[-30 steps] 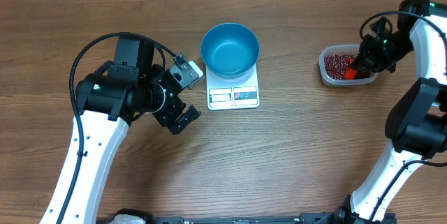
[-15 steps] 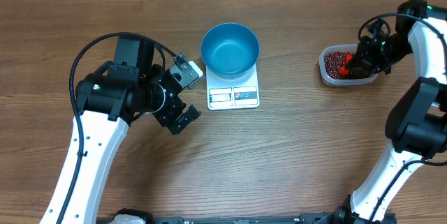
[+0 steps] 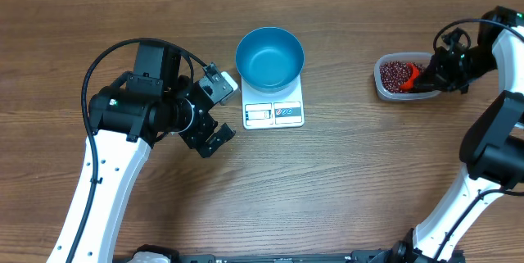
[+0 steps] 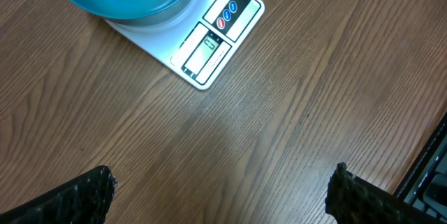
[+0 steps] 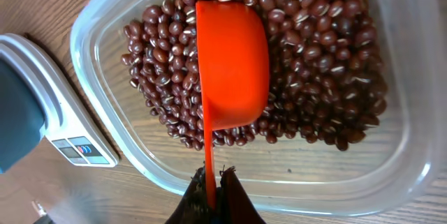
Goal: Scoop item into bowl and weigh 150g on scale
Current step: 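Drag the red scoop through the beans with the right gripper to fill it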
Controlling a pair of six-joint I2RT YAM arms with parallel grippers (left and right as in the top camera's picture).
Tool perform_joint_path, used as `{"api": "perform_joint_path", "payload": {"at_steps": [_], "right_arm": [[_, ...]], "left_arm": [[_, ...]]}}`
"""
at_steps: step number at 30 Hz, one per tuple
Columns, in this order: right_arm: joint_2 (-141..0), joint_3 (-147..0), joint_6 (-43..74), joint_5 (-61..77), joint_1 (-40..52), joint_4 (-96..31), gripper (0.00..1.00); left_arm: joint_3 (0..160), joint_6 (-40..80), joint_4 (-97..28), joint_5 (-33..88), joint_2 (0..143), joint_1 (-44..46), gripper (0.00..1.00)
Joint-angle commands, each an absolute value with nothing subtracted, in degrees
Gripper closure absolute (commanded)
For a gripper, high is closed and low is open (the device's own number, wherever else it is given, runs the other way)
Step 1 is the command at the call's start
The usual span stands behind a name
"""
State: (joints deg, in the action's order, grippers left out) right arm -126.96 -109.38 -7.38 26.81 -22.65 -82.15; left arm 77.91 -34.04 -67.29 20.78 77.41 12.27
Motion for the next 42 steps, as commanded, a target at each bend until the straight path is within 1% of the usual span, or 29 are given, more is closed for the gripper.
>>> {"api": "perform_joint_path", "payload": {"at_steps": [1,5,10,16,25,28,42], "right_arm": [[-128.07,-108.64,-8.73,28.27,-24.49,-82.7,0.96],[-128.07,-108.64,-11.03,32.67,-26.72,-84.23,0.96],[-128.07,-108.64,-11.22,33.47,-29.43,-85.45,0.96],[-128.07,-108.64,-15.55,39.59,-31.53,-87.2,0.96],[-128.07,-108.64,-15.62,40.64,-31.97,-87.94,0.96],[-128.07,-108.64,-18.52,43.29,-31.97,-89.73,0.96],[-128.07,-108.64,-18.79,44.95,-31.99,-90.0,0.96]], "left_arm": [[77.73,-33.01,-67.11,20.78,76.49,11.92,0.0],[77.73,-33.01,-67.11,20.78,76.49,11.92,0.0],[77.73,-33.01,-67.11,20.78,76.49,11.92,0.0],[77.73,-33.01,-67.11,20.78,76.49,11.92,0.0],[77.73,-33.01,-67.11,20.78,76.49,11.92,0.0],[77.73,-33.01,-67.11,20.78,76.49,11.92,0.0],[77.73,-33.01,-67.11,20.78,76.49,11.92,0.0]]}}
